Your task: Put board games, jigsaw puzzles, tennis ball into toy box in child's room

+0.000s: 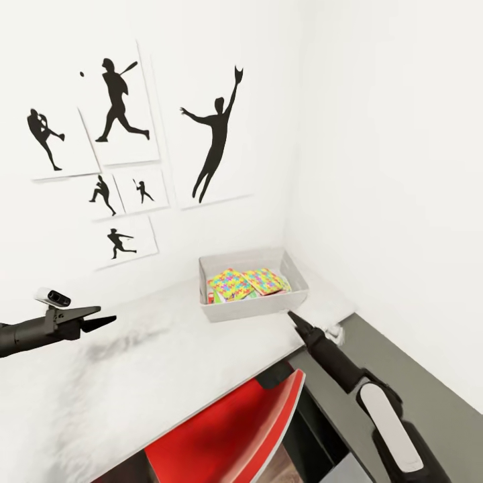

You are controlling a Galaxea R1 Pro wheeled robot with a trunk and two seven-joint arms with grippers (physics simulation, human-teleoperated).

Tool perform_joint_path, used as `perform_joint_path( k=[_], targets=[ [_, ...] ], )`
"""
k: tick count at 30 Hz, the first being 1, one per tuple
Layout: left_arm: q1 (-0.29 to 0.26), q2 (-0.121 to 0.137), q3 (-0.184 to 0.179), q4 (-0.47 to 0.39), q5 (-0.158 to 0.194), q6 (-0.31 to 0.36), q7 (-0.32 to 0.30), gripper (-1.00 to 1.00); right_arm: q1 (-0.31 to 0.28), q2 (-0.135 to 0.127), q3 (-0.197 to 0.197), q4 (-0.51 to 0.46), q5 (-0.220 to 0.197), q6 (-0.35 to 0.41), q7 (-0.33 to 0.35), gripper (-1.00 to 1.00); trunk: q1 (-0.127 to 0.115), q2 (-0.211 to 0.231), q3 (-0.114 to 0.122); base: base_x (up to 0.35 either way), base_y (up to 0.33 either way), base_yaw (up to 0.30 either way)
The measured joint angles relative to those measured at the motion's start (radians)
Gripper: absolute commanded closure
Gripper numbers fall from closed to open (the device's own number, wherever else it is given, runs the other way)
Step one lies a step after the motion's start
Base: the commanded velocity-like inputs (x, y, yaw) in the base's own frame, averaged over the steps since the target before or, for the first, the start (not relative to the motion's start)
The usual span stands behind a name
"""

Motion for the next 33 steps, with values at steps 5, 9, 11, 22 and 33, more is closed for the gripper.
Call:
perform_joint_path(
  k=[5, 9, 11, 22, 33],
  targets=[
    [0.0, 0.0, 0.001, 0.0, 0.001, 0.0, 0.0, -1.0, 0.047, -0.004, -0.043, 0.006, 0.004, 0.001, 0.084, -1.0, 0.0, 0.0, 0.008, 0.0, 0.0, 0.0],
    [0.0, 0.0, -0.002, 0.0, 0.001, 0.0, 0.0, -1.0, 0.053, -0.017, -0.053, 0.003, 0.002, 0.0, 0.095, -1.0, 0.0, 0.0, 0.015, 0.0, 0.0, 0.0],
    [0.0, 0.0, -0.003, 0.0, 0.001, 0.0, 0.0, -1.0, 0.054, -0.022, -0.055, 0.001, 0.002, 0.001, 0.097, -1.0, 0.0, 0.0, 0.018, 0.0, 0.0, 0.0],
    [0.0, -0.007, -0.004, 0.0, 0.001, 0.0, 0.0, -1.0, 0.056, -0.028, -0.058, 0.003, 0.002, -0.001, 0.102, -1.0, 0.0, 0.0, 0.023, 0.0, 0.0, 0.0],
    [0.0, -0.008, -0.004, 0.0, 0.001, 0.0, 0.0, -1.0, 0.056, -0.029, -0.058, 0.012, 0.004, -0.006, 0.104, -1.0, 0.0, 0.0, 0.023, 0.0, 0.0, 0.0]
  ],
)
